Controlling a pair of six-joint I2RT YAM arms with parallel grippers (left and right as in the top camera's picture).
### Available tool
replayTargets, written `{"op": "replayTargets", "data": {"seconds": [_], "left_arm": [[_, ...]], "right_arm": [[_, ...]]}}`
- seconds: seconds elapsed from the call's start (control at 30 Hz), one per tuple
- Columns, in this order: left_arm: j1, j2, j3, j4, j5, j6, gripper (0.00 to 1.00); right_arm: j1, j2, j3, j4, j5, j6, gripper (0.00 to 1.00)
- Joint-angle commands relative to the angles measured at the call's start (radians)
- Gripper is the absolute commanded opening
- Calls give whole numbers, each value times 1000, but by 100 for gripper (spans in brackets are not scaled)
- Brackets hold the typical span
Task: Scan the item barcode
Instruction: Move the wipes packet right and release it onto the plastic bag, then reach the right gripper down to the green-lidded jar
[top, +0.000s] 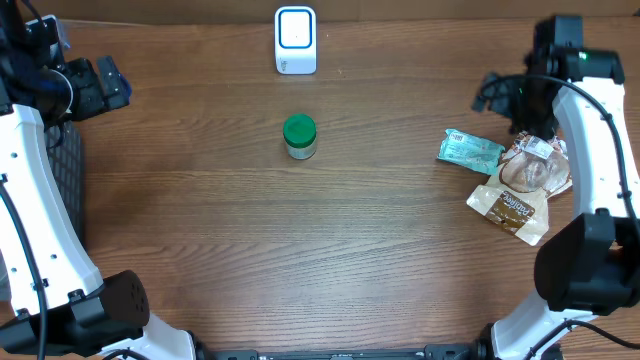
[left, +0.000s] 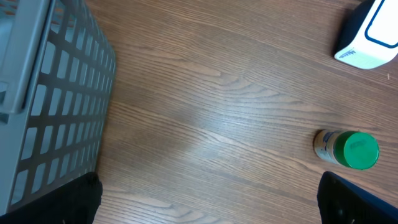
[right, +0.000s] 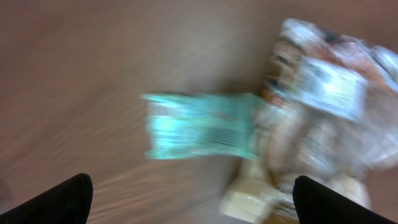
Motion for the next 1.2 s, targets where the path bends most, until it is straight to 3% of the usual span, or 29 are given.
{"op": "replayTargets", "data": {"seconds": [0.0, 0.23, 0.4, 0.67, 1.13, 1.17], "left_arm": [[-2, 0, -3, 1, -3, 15, 100], [-2, 0, -3, 1, -3, 15, 100], [-2, 0, -3, 1, -3, 15, 100], [-2, 0, -3, 1, -3, 15, 99], [-2, 0, -3, 1, -3, 15, 100], [-2, 0, -3, 1, -3, 15, 100]], "right_arm": [[136, -16, 122, -18, -96, -60, 100], [480, 1, 161, 130, 1, -60, 100], [670, 109, 157, 262, 137, -60, 100], [718, 310, 155, 319, 112, -71, 100], [718, 395, 150, 404, 23, -79, 100], [718, 404, 149, 405, 23, -79, 97]]}}
